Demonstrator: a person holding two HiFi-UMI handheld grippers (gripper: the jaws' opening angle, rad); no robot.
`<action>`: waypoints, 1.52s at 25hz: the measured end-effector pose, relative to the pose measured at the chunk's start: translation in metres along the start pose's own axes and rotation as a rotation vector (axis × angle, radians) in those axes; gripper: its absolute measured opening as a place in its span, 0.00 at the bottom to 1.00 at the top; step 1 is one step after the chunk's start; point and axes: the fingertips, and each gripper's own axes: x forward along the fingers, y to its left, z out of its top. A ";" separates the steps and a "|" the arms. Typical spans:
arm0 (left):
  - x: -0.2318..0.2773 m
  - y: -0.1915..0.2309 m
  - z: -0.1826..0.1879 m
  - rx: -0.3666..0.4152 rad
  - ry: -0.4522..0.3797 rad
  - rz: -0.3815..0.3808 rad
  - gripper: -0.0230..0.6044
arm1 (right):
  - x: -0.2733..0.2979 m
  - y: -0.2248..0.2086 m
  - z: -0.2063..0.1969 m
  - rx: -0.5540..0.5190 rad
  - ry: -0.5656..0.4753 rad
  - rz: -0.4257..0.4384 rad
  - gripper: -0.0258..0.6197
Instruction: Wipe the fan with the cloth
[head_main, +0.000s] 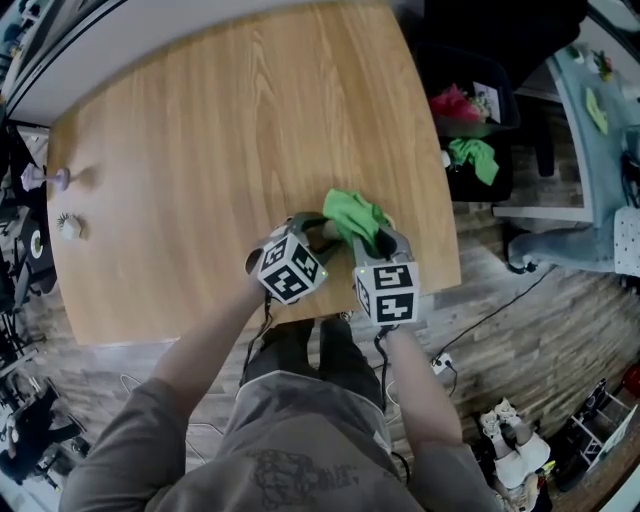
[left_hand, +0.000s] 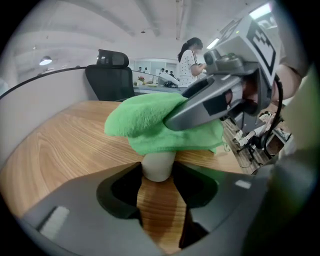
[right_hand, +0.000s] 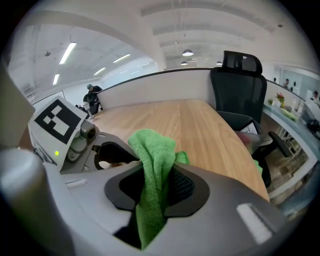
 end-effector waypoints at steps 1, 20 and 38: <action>0.000 0.000 -0.001 -0.005 -0.001 0.001 0.36 | 0.004 0.007 0.001 -0.022 0.001 0.013 0.19; -0.001 0.001 -0.001 0.002 -0.015 -0.002 0.35 | -0.038 -0.082 -0.027 -0.010 0.090 -0.142 0.19; 0.000 0.001 -0.001 -0.008 -0.030 -0.001 0.35 | 0.011 0.052 -0.012 -0.173 0.107 0.120 0.19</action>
